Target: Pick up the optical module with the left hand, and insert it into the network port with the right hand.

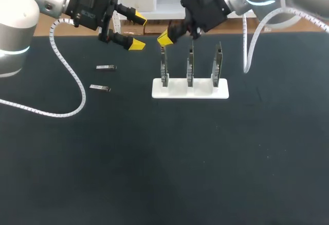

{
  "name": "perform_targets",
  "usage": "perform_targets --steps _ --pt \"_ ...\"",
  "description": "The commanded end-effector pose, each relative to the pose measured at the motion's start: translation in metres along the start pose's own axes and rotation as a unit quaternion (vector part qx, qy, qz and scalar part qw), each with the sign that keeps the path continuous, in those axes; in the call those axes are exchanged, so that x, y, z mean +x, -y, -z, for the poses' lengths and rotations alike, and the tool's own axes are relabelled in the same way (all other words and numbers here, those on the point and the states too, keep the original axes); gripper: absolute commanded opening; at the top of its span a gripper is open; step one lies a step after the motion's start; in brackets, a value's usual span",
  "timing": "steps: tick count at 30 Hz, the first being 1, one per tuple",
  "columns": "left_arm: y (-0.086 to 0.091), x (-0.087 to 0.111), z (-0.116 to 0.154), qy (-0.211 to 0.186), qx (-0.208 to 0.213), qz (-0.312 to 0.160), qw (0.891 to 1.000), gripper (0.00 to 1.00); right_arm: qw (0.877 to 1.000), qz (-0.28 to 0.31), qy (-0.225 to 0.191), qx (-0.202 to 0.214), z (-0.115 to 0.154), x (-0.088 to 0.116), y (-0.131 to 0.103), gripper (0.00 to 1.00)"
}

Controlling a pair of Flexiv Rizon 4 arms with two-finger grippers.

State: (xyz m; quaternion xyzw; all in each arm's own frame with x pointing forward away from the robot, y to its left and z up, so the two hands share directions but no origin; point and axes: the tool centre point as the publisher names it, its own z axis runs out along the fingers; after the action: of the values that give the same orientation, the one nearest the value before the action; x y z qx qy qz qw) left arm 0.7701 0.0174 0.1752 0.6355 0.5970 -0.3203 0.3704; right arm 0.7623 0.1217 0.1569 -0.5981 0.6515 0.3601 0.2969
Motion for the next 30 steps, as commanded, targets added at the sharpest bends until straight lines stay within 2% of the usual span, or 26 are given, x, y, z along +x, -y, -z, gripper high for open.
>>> perform_targets --steps 1,15,30 --pt "-0.002 -0.001 0.000 -0.003 0.002 0.001 1.000 1.00 1.000 0.004 -0.001 0.008 0.006 -0.003 -0.007 0.00" --pt "-0.002 -0.001 0.000 -0.003 0.002 0.001 1.000 1.00 0.999 0.008 -0.018 0.045 0.034 -0.014 -0.029 0.00" --pt "-0.002 -0.001 0.000 -0.003 0.002 0.001 1.000 1.00 0.998 -0.001 -0.032 0.052 0.041 -0.015 -0.032 0.00"
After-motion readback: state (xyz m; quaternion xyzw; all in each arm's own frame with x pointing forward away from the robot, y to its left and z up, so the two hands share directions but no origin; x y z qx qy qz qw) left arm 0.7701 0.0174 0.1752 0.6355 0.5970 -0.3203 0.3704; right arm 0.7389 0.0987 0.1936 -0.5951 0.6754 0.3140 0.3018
